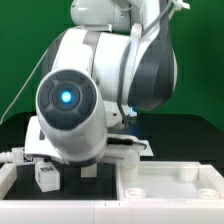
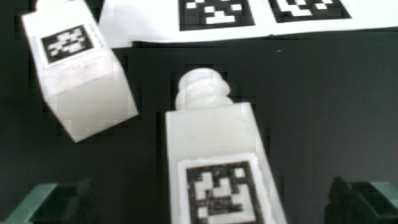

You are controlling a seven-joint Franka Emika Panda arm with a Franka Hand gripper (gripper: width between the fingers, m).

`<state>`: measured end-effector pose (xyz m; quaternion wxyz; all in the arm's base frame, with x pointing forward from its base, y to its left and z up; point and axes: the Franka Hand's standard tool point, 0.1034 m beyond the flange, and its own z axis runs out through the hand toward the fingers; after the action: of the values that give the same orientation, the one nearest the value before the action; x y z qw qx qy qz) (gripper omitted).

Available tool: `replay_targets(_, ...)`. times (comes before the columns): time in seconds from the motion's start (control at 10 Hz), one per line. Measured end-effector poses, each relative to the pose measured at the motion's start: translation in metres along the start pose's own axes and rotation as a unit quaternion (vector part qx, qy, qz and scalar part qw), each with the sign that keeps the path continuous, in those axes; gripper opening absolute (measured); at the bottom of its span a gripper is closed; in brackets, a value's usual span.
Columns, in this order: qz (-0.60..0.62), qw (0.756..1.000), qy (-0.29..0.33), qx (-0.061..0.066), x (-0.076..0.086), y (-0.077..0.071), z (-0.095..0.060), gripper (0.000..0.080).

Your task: Assemble one leg

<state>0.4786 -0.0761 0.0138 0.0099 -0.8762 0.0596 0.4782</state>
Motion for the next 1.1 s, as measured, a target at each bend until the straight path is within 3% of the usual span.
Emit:
replay_targets(0.2, 0.002, 1.000, -0.011, -0.001, -0.001, 0.000, 0.000, 0.0649)
replay_targets(0.4, 0.002, 1.000, -0.011, -0.001, 0.000, 0.001, 0.000, 0.0394)
replay_targets(0.5, 0.002, 1.000, -0.011, -0.001, 0.000, 0.001, 0.000, 0.0394)
replay_targets(0.6, 0.002, 1.000, -0.011, -0.001, 0.000, 0.001, -0.001, 0.0282)
replay_targets(0.7, -0.002, 1.000, -0.005, -0.003, 0.001, 0.000, -0.003, 0.0282)
replay_targets(0.8, -0.021, 0.999, 0.023, -0.019, -0.006, -0.006, -0.018, 0.0282)
replay_targets(1.0, -0.032, 0.997, 0.061, -0.028, -0.047, -0.038, -0.038, 0.0282)
replay_targets(1.1, -0.039, 0.992, 0.115, -0.033, -0.056, -0.054, -0.047, 0.0282)
